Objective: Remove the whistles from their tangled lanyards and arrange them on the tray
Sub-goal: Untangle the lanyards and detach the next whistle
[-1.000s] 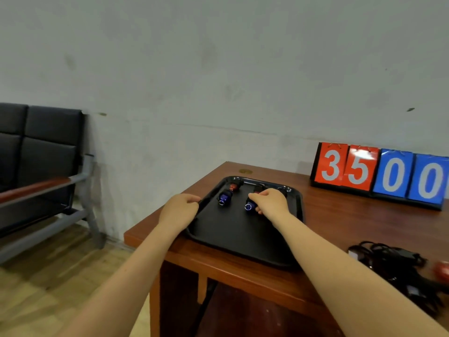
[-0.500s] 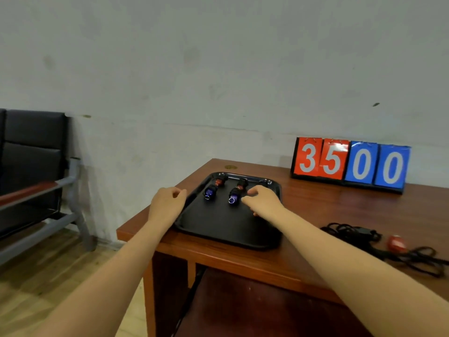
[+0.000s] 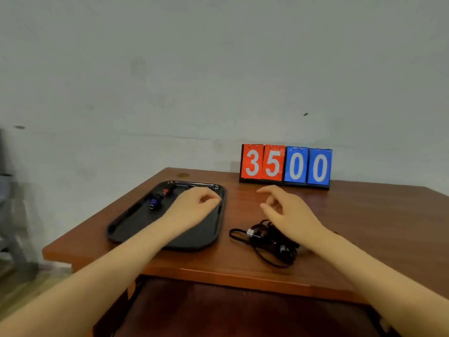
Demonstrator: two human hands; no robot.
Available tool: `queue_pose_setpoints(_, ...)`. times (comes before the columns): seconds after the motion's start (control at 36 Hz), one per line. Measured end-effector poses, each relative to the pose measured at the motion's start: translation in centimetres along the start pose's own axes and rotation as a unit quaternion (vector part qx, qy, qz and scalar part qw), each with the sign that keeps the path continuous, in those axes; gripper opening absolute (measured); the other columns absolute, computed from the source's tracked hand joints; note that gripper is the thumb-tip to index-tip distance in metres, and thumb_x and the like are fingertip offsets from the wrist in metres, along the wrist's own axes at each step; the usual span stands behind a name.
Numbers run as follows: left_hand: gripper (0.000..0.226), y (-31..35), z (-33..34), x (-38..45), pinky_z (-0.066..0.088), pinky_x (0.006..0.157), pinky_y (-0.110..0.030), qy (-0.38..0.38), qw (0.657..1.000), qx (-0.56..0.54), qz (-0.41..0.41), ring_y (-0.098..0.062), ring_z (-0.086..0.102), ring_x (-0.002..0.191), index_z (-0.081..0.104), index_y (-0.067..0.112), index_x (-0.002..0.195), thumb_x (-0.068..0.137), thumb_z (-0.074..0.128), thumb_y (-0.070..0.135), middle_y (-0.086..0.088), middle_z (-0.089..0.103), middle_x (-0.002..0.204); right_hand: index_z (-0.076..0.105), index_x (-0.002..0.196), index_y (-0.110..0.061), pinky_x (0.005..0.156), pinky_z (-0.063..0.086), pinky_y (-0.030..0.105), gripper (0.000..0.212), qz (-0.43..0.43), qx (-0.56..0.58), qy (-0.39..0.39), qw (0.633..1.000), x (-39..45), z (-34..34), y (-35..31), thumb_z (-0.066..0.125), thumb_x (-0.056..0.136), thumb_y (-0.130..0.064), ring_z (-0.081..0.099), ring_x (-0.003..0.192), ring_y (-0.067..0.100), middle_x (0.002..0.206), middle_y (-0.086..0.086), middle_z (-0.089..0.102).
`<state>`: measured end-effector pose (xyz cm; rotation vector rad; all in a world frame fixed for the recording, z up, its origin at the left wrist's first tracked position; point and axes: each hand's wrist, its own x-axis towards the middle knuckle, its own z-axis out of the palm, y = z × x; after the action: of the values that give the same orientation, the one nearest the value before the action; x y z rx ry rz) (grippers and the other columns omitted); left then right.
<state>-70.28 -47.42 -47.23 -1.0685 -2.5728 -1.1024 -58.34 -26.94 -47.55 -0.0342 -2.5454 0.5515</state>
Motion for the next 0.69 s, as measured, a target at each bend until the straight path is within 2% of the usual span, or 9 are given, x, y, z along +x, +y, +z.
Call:
queue_pose_setpoints(0.08, 0.016, 2.4, 3.0, -1.4, 0.040, 0.083, -0.021, -0.059, 0.997, 0.017, 0.045, 0.000, 0.053, 0.096, 0.066, 0.033, 0.105, 0.095, 0.053, 0.031, 0.017, 0.058, 0.106, 0.055, 0.119, -0.034, 0.074, 0.047, 0.019, 0.025, 0.024, 0.009, 0.000, 1.000, -2.8, -0.1, 2.1, 0.055, 0.094, -0.031, 0.056, 0.082, 0.000, 0.087, -0.014, 0.061)
queue_pose_setpoints(0.17, 0.016, 3.3, 6.1, -2.0, 0.044, 0.085, -0.020, -0.093, 0.992, 0.032, 0.083, 0.000, 0.053, 0.091, 0.064, 0.035, 0.107, 0.095, 0.055, 0.032, 0.013, 0.055, 0.103, 0.057, 0.119, -0.033, 0.088, 0.046, 0.024, 0.026, 0.023, -0.030, -0.028, 0.999, -5.0, 0.2, 4.4, 0.057, 0.093, -0.035, 0.052, 0.096, 0.000, 0.097, -0.017, 0.057)
queue_pose_setpoints(0.25, 0.023, 3.0, 8.3, -1.2, 0.043, 0.096, -0.027, -0.079, 0.988, 0.072, 0.109, -0.005, 0.048, 0.106, 0.062, 0.033, 0.115, 0.093, 0.056, 0.035, 0.013, 0.052, 0.113, 0.055, 0.125, -0.033, 0.097, 0.040, 0.023, 0.036, 0.042, -0.034, -0.057, 0.997, -6.1, 0.4, 6.2, 0.057, 0.091, -0.044, 0.046, 0.110, 0.003, 0.112, -0.014, 0.053)
queue_pose_setpoints(0.33, 0.032, 2.3, 9.5, 0.0, 0.040, 0.098, -0.025, -0.080, 0.979, 0.122, 0.142, -0.006, 0.041, 0.114, 0.059, 0.032, 0.123, 0.092, 0.058, 0.039, 0.014, 0.049, 0.123, 0.058, 0.122, -0.032, 0.099, 0.039, 0.024, 0.035, 0.068, -0.013, -0.051, 0.996, -6.4, 0.6, 7.3, 0.058, 0.090, -0.047, 0.048, 0.113, 0.004, 0.116, -0.011, 0.056)
queue_pose_setpoints(0.42, 0.033, 2.3, 10.3, 1.0, 0.042, 0.092, -0.025, -0.123, 0.974, 0.144, 0.125, -0.009, 0.050, 0.108, 0.059, 0.032, 0.124, 0.092, 0.060, 0.038, 0.011, 0.055, 0.113, 0.062, 0.110, -0.025, 0.093, 0.041, 0.027, 0.027, 0.063, -0.058, -0.037, 0.996, -6.3, 0.6, 8.3, 0.060, 0.090, -0.044, 0.050, 0.106, 0.009, 0.106, -0.009, 0.059)
queue_pose_setpoints(0.47, 0.031, 2.6, 10.7, 1.7, 0.043, 0.085, -0.022, -0.127, 0.977, 0.134, 0.107, -0.009, 0.055, 0.099, 0.062, 0.029, 0.121, 0.091, 0.062, 0.037, 0.011, 0.058, 0.104, 0.061, 0.100, -0.024, 0.086, 0.042, 0.027, 0.021, 0.070, -0.074, -0.033, 0.994, -6.1, 0.4, 8.7, 0.060, 0.090, -0.043, 0.050, 0.098, 0.009, 0.098, -0.009, 0.058)
queue_pose_setpoints(0.56, 0.021, 3.5, 11.1, 3.0, 0.041, 0.074, -0.014, -0.110, 0.991, 0.037, 0.069, -0.002, 0.056, 0.089, 0.068, 0.027, 0.110, 0.090, 0.064, 0.035, 0.014, 0.062, 0.098, 0.062, 0.093, -0.020, 0.077, 0.043, 0.026, 0.021, 0.114, -0.054, -0.002, 0.992, -5.3, 0.1, 9.7, 0.061, 0.090, -0.041, 0.053, 0.088, 0.010, 0.089, -0.007, 0.059)
queue_pose_setpoints(0.61, 0.013, 4.2, 11.2, 3.8, 0.045, 0.076, -0.016, -0.093, 0.994, -0.034, 0.042, 0.000, 0.058, 0.090, 0.068, 0.029, 0.102, 0.091, 0.062, 0.035, 0.016, 0.064, 0.097, 0.063, 0.090, -0.020, 0.071, 0.044, 0.025, 0.021, 0.149, -0.025, 0.026, 0.988, -4.5, -0.2, 10.6, 0.062, 0.090, -0.041, 0.056, 0.082, 0.009, 0.084, -0.008, 0.061)
queue_pose_setpoints(0.69, 0.013, 5.3, 12.0, 5.6, 0.045, 0.078, -0.019, -0.073, 0.995, -0.064, 0.031, 0.000, 0.057, 0.092, 0.068, 0.029, 0.100, 0.092, 0.061, 0.035, 0.016, 0.065, 0.097, 0.062, 0.085, -0.023, 0.062, 0.040, 0.021, 0.019, 0.191, 0.003, 0.055, 0.980, -3.1, -0.9, 12.6, 0.062, 0.089, -0.041, 0.056, 0.076, 0.006, 0.078, -0.011, 0.060)
